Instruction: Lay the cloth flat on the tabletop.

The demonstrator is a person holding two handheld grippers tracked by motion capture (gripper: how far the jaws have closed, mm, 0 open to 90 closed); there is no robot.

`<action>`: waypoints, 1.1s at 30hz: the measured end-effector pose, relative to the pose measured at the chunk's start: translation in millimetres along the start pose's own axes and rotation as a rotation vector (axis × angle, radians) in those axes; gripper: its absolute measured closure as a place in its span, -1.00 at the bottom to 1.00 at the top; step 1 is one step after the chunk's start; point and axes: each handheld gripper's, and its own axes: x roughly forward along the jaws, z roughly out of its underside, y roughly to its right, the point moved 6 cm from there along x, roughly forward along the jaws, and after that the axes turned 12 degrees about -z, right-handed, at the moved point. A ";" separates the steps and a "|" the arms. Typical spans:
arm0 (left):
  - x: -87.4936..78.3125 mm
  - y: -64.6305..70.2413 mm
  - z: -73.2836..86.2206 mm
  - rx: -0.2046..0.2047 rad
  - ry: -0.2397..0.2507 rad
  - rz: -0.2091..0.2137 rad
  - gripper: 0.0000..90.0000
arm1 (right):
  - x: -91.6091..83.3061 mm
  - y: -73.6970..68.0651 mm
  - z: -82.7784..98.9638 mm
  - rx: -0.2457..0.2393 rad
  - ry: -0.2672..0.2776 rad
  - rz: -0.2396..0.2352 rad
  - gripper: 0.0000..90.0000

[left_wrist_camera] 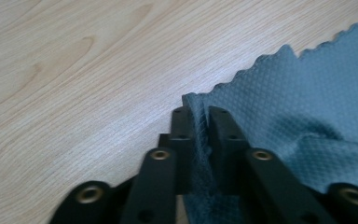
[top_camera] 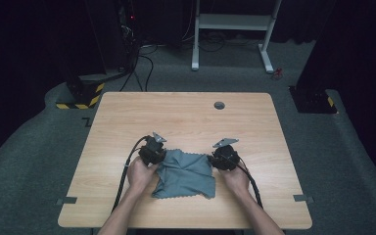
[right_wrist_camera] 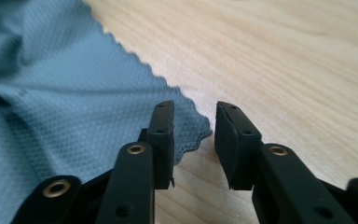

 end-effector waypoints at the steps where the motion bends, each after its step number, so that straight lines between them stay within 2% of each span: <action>1: 1.3 -1.3 0.9 -0.003 -0.010 0.001 0.96 | 0.2 -0.4 -0.4 -0.010 -0.005 -0.011 0.85; 3: 0.9 -2.6 0.9 0.002 -0.013 0.001 0.97 | 0.7 -3.1 -0.3 -0.016 -0.014 -0.022 0.98; 6: -3.4 -6.1 -1.9 0.001 0.009 -0.007 0.97 | 1.1 -3.5 -0.8 -0.038 -0.014 -0.017 1.00; 10: -11.2 -12.7 -8.6 -0.012 0.045 -0.007 0.97 | -7.4 3.3 -4.2 -0.033 0.019 -0.012 1.00; 11: -13.1 -13.4 -12.9 0.003 0.062 -0.018 0.97 | -10.4 5.1 -6.2 -0.043 0.025 -0.002 1.00; 13: -12.1 -11.9 -18.1 0.008 0.079 -0.014 0.97 | -16.3 8.8 -10.3 -0.047 0.034 0.016 1.00; 15: -9.9 -12.7 -23.7 -0.005 0.104 -0.013 0.97 | -21.7 15.3 -14.2 -0.037 0.048 0.033 1.00; 16: -8.5 -13.9 -26.1 -0.026 0.118 -0.012 0.97 | -23.5 19.8 -15.3 -0.037 0.038 0.045 1.00; 17: -8.5 -13.9 -26.1 -0.026 0.118 -0.012 0.97 | -23.5 19.8 -15.3 -0.037 0.038 0.045 1.00; 18: -6.5 -15.1 -27.9 -0.044 0.122 -0.008 0.97 | -27.3 28.6 -18.2 -0.027 0.039 0.072 1.00; 19: -2.5 -17.2 -30.9 -0.068 0.132 0.004 0.97 | -29.3 32.7 -19.4 -0.013 0.049 0.072 1.00; 21: -0.3 -17.7 -32.9 -0.073 0.132 0.008 0.97 | -29.8 37.0 -20.5 -0.006 0.041 0.076 1.00; 24: 6.9 -16.9 -40.2 -0.070 0.126 -0.012 0.97 | -26.1 45.9 -30.6 -0.027 0.011 0.123 1.00; 26: 15.5 -17.9 -43.7 -0.070 0.102 -0.025 0.97 | -22.1 50.1 -36.0 -0.022 0.004 0.141 1.00; 31: 29.1 -18.6 -39.2 -0.078 0.067 -0.036 0.96 | -9.3 60.3 -40.8 0.009 -0.012 0.152 1.00; 33: 31.3 -18.7 -38.4 -0.074 0.068 -0.042 0.95 | -6.2 61.4 -39.6 0.017 -0.018 0.152 1.00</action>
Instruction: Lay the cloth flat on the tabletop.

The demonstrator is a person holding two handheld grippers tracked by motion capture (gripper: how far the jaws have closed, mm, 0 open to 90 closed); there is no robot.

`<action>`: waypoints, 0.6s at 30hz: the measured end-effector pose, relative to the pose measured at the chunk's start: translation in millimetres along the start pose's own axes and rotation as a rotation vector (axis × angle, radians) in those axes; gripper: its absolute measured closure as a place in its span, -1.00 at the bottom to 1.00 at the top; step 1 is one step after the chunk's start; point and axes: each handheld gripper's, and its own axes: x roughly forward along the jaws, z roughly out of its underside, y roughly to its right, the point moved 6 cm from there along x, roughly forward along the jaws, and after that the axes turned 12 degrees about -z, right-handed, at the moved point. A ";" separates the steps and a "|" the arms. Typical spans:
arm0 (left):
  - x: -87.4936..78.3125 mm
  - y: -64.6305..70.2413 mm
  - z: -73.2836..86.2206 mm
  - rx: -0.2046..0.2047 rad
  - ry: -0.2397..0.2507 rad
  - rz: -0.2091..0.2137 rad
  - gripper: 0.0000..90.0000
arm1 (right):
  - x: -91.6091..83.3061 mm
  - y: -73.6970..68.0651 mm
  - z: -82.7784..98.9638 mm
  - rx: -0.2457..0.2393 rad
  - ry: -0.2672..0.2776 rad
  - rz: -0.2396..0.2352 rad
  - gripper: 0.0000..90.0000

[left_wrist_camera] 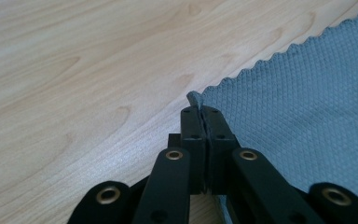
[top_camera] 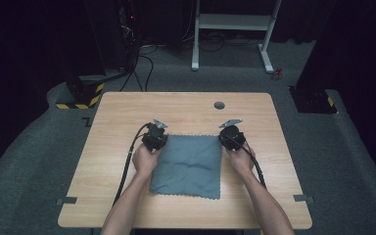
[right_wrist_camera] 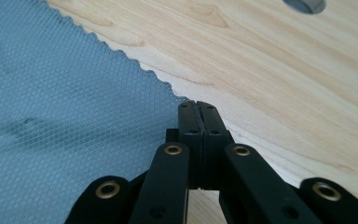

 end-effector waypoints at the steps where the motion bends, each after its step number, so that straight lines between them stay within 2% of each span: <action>1: 1.4 0.2 1.2 0.002 -0.008 -0.001 0.94 | 7.2 1.3 3.0 0.010 -0.014 0.001 1.00; 4: 7.1 -1.5 5.3 -0.001 -0.023 -0.014 0.86 | 14.0 3.7 5.2 0.034 -0.016 -0.005 0.99; 5: 8.1 -2.1 6.5 -0.014 -0.029 -0.016 0.79 | 14.9 4.3 5.1 0.034 -0.011 -0.005 0.98; 7: 7.8 -4.0 7.5 -0.026 -0.029 -0.016 0.53 | 15.4 4.3 5.2 0.037 -0.011 -0.006 0.91; 8: 7.5 -5.8 8.2 -0.045 -0.029 -0.013 0.53 | 15.7 4.3 5.7 0.040 -0.013 -0.007 0.77; 9: 5.5 -10.4 10.2 -0.057 -0.026 -0.025 0.32 | 14.4 5.3 7.0 0.032 -0.014 0.003 0.68; 10: 5.5 -10.4 10.2 -0.057 -0.026 -0.025 0.25 | 14.4 5.3 7.0 0.032 -0.014 0.003 0.68; 11: 1.2 -13.4 12.7 -0.072 -0.023 -0.023 0.21 | 10.1 6.3 8.5 0.030 -0.013 0.010 0.62; 12: 1.2 -13.4 12.7 -0.072 -0.023 -0.023 0.18 | 6.4 5.3 8.8 0.036 -0.002 0.008 0.61; 13: -6.8 -15.0 15.1 -0.062 -0.005 -0.016 0.16 | 1.5 3.4 8.8 0.037 0.018 0.004 0.61; 15: -11.9 -15.6 16.6 -0.056 0.006 -0.014 0.14 | -8.1 -2.2 10.2 0.020 0.053 -0.021 0.62; 16: -17.0 -15.7 18.3 -0.055 0.015 -0.007 0.14 | -8.1 -2.2 10.2 0.020 0.053 -0.021 0.62; 17: -28.1 -15.7 22.3 -0.055 0.033 0.014 0.13 | -16.1 -12.8 15.1 -0.009 0.064 -0.059 0.65; 18: -28.1 -15.7 22.3 -0.055 0.033 0.014 0.13 | -16.1 -12.8 15.1 -0.009 0.064 -0.059 0.65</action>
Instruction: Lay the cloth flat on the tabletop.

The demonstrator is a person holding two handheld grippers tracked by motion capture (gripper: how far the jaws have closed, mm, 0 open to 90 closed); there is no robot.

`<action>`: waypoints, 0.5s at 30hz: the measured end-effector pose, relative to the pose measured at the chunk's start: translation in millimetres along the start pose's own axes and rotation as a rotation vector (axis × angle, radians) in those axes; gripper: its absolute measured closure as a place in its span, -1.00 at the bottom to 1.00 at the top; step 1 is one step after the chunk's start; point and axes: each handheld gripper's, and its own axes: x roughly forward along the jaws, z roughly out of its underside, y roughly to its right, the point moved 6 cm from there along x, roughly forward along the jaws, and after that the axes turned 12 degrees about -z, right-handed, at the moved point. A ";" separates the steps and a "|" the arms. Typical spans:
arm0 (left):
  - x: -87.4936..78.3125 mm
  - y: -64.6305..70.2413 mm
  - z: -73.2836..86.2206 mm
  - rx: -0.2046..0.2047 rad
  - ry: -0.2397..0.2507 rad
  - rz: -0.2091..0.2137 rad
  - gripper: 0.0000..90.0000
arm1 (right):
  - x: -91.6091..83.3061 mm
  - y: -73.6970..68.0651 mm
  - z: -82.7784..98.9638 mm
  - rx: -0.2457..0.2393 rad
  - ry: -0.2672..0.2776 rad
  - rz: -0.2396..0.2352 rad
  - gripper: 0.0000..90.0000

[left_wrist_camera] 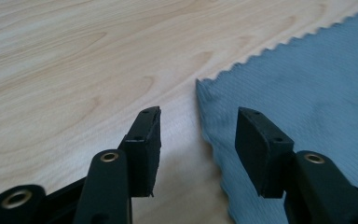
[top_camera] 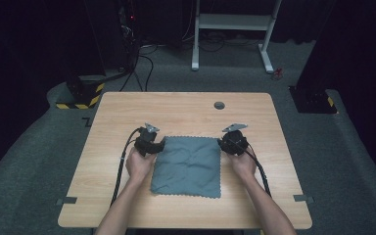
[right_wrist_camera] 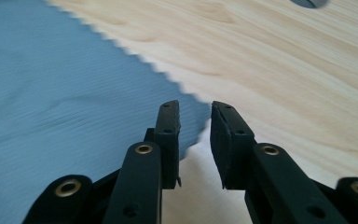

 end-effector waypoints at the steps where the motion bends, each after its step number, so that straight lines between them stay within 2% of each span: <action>1: -6.6 0.7 2.3 -0.014 0.014 0.019 0.13 | -3.1 -6.0 3.2 -0.025 -0.001 -0.014 0.67; 2: -13.5 1.7 4.6 -0.019 0.032 0.037 0.13 | -8.4 -19.5 11.4 -0.056 -0.007 -0.048 0.69; 3: -26.4 6.9 11.6 -0.013 0.049 0.078 0.14 | -10.6 -26.4 15.9 -0.074 -0.010 -0.065 0.71; 4: -31.9 10.3 16.1 -0.005 0.053 0.097 0.16 | -12.6 -32.7 20.6 -0.091 -0.016 -0.078 0.72; 5: -31.9 10.3 16.1 -0.005 0.053 0.097 0.17 | -12.6 -32.7 20.6 -0.091 -0.016 -0.078 0.72; 8: -43.7 20.3 30.6 0.029 0.045 0.133 0.20 | -17.4 -49.8 35.0 -0.125 -0.035 -0.112 0.74; 9: -49.0 26.2 40.0 0.061 0.040 0.136 0.21 | -20.3 -58.5 43.7 -0.137 -0.044 -0.126 0.73; 10: -51.1 28.5 44.2 0.069 0.045 0.132 0.20 | -22.0 -61.9 47.1 -0.141 -0.042 -0.132 0.73; 11: -51.1 28.5 44.2 0.069 0.045 0.132 0.20 | -22.0 -61.9 47.1 -0.141 -0.042 -0.132 0.73; 12: -53.9 31.4 52.0 0.082 0.041 0.128 0.18 | -25.5 -67.6 52.3 -0.146 -0.033 -0.143 0.73; 13: -53.9 31.4 52.0 0.082 0.041 0.128 0.16 | -25.5 -67.6 52.3 -0.146 -0.033 -0.143 0.73; 15: -59.1 33.7 61.6 0.075 0.055 0.131 0.13 | -29.7 -74.0 59.3 -0.141 -0.024 -0.164 0.71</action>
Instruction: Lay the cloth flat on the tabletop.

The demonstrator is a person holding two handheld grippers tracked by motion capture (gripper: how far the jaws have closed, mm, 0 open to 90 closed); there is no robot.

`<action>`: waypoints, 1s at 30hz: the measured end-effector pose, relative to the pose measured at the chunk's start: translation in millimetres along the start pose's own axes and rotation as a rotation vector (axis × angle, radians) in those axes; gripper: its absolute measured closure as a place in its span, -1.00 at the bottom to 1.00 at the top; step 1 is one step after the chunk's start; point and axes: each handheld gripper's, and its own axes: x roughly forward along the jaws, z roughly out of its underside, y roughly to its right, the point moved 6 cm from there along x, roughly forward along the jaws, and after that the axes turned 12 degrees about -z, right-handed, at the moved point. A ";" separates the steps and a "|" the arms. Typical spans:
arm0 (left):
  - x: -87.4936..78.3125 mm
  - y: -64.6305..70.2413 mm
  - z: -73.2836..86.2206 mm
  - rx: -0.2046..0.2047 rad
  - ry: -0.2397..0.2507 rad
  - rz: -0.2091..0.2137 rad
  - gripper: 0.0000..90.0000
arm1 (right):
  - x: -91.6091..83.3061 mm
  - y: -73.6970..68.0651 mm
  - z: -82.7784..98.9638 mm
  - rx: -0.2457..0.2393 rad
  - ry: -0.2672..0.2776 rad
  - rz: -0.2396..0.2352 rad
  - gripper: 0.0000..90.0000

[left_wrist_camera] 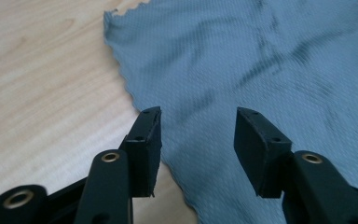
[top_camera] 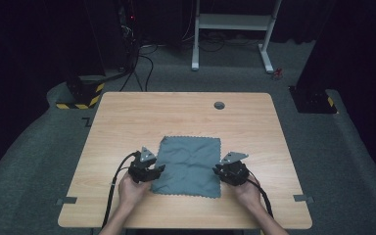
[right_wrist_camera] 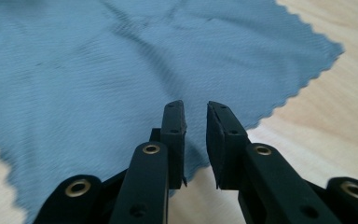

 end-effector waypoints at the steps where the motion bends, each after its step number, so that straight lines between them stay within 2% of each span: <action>1: -2.4 0.7 2.9 0.005 0.005 -0.004 0.12 | -0.8 -2.9 2.0 -0.003 0.002 -0.005 0.70; 6: -12.3 7.2 18.3 0.006 0.008 0.004 0.13 | -2.9 -14.8 11.7 -0.020 -0.012 -0.019 0.69; 7: -15.3 10.5 26.3 0.026 -0.004 0.003 0.17 | -2.9 -18.4 17.1 -0.031 -0.027 -0.015 0.69; 10: -16.2 12.2 32.1 0.041 -0.016 0.007 0.23 | -1.5 -19.6 21.7 -0.037 -0.039 -0.014 0.73; 11: -16.7 12.9 33.3 0.037 -0.011 0.007 0.23 | -1.9 -19.1 22.2 -0.030 -0.037 -0.017 0.89; 12: -16.5 12.7 33.3 0.033 -0.012 0.006 0.23 | -1.9 -18.1 22.0 -0.042 -0.044 -0.004 0.99; 13: -16.3 13.2 32.9 0.036 -0.011 0.004 0.23 | -1.9 -17.2 21.6 -0.054 -0.050 0.003 1.00; 16: -16.8 14.3 32.6 0.052 -0.013 0.003 0.19 | -2.1 -15.7 21.1 -0.040 -0.055 -0.010 1.00; 17: -17.3 16.3 33.1 0.045 -0.013 0.011 0.19 | -2.7 -15.1 21.0 -0.054 -0.063 0.001 1.00; 18: -18.7 18.3 34.3 0.045 -0.008 0.013 0.18 | -4.6 -12.6 21.8 -0.070 -0.079 0.036 1.00; 22: -19.6 20.0 35.3 0.036 -0.009 0.023 0.17 | -11.7 2.4 26.5 -0.026 -0.080 0.067 1.00; 23: -20.4 20.5 35.7 0.045 -0.012 0.023 0.16 | -14.3 4.3 27.9 -0.007 -0.072 0.063 1.00; 25: -20.7 20.6 35.7 0.050 -0.010 0.020 0.15 | -16.9 3.9 28.6 0.001 -0.051 0.053 1.00; 26: -21.1 21.1 35.9 0.053 -0.010 0.021 0.15 | -20.8 -4.8 28.9 -0.003 -0.014 0.014 0.88; 27: -22.5 22.9 36.5 0.055 -0.007 0.024 0.16 | -21.5 -11.7 28.8 -0.015 -0.003 -0.011 0.82; 30: -26.6 25.4 38.5 0.065 -0.004 0.020 0.20 | -20.3 -33.0 29.0 -0.057 0.012 -0.062 0.78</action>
